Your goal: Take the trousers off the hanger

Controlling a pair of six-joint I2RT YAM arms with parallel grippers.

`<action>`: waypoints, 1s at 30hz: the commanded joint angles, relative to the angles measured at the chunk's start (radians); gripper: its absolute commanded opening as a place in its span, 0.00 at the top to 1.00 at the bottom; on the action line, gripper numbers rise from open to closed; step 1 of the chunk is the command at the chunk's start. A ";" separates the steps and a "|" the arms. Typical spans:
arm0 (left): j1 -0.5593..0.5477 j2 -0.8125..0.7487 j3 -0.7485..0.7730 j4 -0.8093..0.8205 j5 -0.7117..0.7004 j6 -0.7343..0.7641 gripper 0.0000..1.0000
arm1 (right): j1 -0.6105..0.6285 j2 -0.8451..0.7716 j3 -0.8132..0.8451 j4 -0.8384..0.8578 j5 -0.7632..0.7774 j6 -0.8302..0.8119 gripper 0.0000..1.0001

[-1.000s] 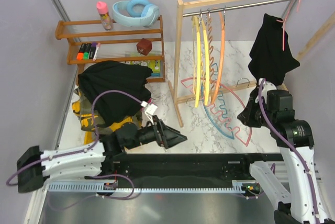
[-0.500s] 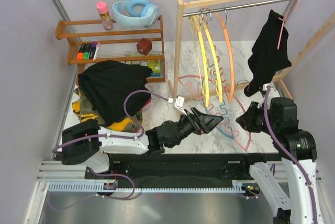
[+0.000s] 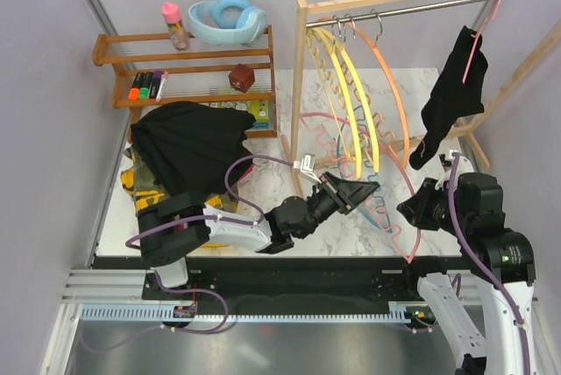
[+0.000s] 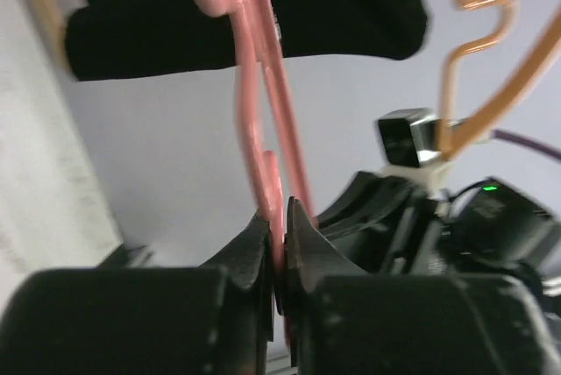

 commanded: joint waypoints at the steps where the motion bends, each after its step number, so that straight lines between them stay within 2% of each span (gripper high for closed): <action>1: 0.023 0.093 0.043 0.228 0.056 -0.065 0.98 | 0.006 -0.028 0.030 0.014 -0.006 0.050 0.80; 3: 0.030 0.131 0.060 0.340 0.079 -0.093 0.98 | 0.006 -0.034 0.035 0.012 0.001 0.076 0.73; 6: 0.041 0.182 0.072 0.428 0.105 -0.139 0.98 | 0.006 -0.036 0.056 0.012 -0.019 0.137 0.57; 7: 0.042 0.193 0.074 0.439 0.110 -0.150 0.98 | 0.006 -0.042 0.063 0.014 -0.026 0.166 0.47; 10: 0.052 0.214 0.085 0.465 0.119 -0.194 0.98 | 0.006 -0.071 0.069 0.023 -0.051 0.196 0.32; 13: 0.064 0.219 0.088 0.474 0.127 -0.217 0.98 | 0.009 -0.105 0.058 0.021 -0.083 0.226 0.29; 18: 0.082 0.222 0.085 0.494 0.137 -0.285 0.98 | 0.026 -0.190 0.035 0.015 -0.083 0.280 0.33; 22: 0.082 0.237 0.089 0.511 0.122 -0.326 0.98 | 0.055 -0.276 -0.017 0.020 -0.082 0.378 0.46; 28: 0.085 0.245 0.099 0.525 0.119 -0.334 0.98 | 0.098 -0.387 -0.036 0.020 -0.036 0.489 0.48; 30: 0.085 0.250 0.108 0.532 0.134 -0.334 0.98 | 0.111 -0.421 -0.043 0.041 -0.014 0.510 0.55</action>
